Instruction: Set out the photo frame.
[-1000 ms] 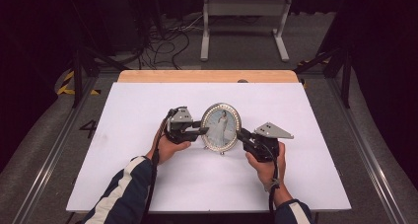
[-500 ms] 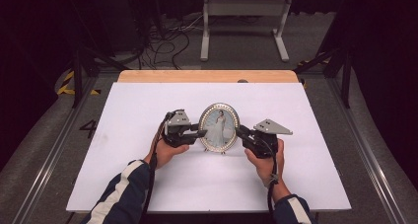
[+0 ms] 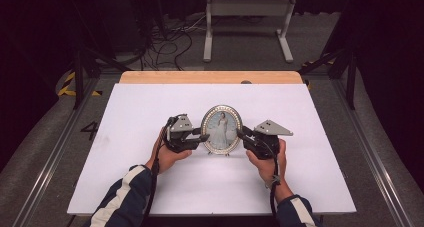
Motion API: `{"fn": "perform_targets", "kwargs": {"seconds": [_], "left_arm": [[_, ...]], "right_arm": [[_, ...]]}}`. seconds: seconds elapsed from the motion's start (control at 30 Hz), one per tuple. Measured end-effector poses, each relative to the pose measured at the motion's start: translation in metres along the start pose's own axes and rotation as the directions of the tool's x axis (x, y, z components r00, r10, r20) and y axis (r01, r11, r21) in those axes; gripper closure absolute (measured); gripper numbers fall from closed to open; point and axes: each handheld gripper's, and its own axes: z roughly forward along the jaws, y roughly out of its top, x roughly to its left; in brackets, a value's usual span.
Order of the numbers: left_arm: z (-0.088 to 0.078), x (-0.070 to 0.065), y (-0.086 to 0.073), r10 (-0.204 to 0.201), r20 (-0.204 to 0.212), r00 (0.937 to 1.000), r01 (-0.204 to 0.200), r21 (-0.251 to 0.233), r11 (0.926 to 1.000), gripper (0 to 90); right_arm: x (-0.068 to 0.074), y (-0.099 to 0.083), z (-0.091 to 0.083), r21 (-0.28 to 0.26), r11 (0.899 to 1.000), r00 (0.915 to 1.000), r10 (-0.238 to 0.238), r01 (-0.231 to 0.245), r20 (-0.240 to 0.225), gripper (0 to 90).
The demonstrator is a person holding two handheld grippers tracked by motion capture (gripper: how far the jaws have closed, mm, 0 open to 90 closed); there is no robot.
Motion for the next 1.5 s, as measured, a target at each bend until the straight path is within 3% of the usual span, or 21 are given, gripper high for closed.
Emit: {"fn": "perform_targets", "kwargs": {"seconds": [0.1, 0.23, 0.43, 0.57, 0.93, 1.2, 1.5], "left_arm": [[0.000, -0.001, 0.000, 0.001, -0.001, 1.0000, -0.001, -0.001, 1.0000, 66.7], [0.000, -0.006, 0.002, 0.024, -0.033, 0.9992, -0.023, 0.021, 0.9995, 66.1], [0.000, -0.006, 0.001, 0.019, -0.039, 0.9991, -0.018, 0.020, 0.9996, 66.0], [-0.002, -0.009, 0.001, 0.023, -0.042, 0.9989, -0.022, 0.018, 0.9996, 66.4], [-0.001, -0.009, 0.001, 0.027, -0.054, 0.9982, -0.026, 0.021, 0.9994, 65.8], [-0.002, -0.012, 0.001, 0.037, -0.074, 0.9965, -0.036, 0.018, 0.9992, 64.9], [-0.006, -0.014, 0.002, 0.064, -0.104, 0.9925, -0.063, 0.017, 0.9979, 62.9]], "right_arm": [[0.000, 0.000, 0.000, 0.002, 1.000, 1.0000, 0.001, -0.001, 0.002, 75.6], [-0.001, -0.001, 0.000, 0.001, 1.000, 1.0000, -0.003, 0.003, 0.004, 75.3], [0.001, -0.001, 0.000, -0.002, 1.000, 0.9999, -0.010, 0.010, 0.006, 75.0], [0.002, 0.000, 0.000, 0.010, 0.999, 0.9987, -0.048, 0.048, 0.017, 73.7], [0.001, -0.001, 0.001, 0.014, 0.998, 0.9983, -0.059, 0.059, 0.004, 72.8], [0.001, -0.001, -0.003, 0.033, 0.993, 0.9933, -0.115, 0.114, 0.013, 71.1], [0.001, -0.002, -0.005, 0.046, 0.990, 0.9908, -0.134, 0.135, -0.016, 66.9]]}}
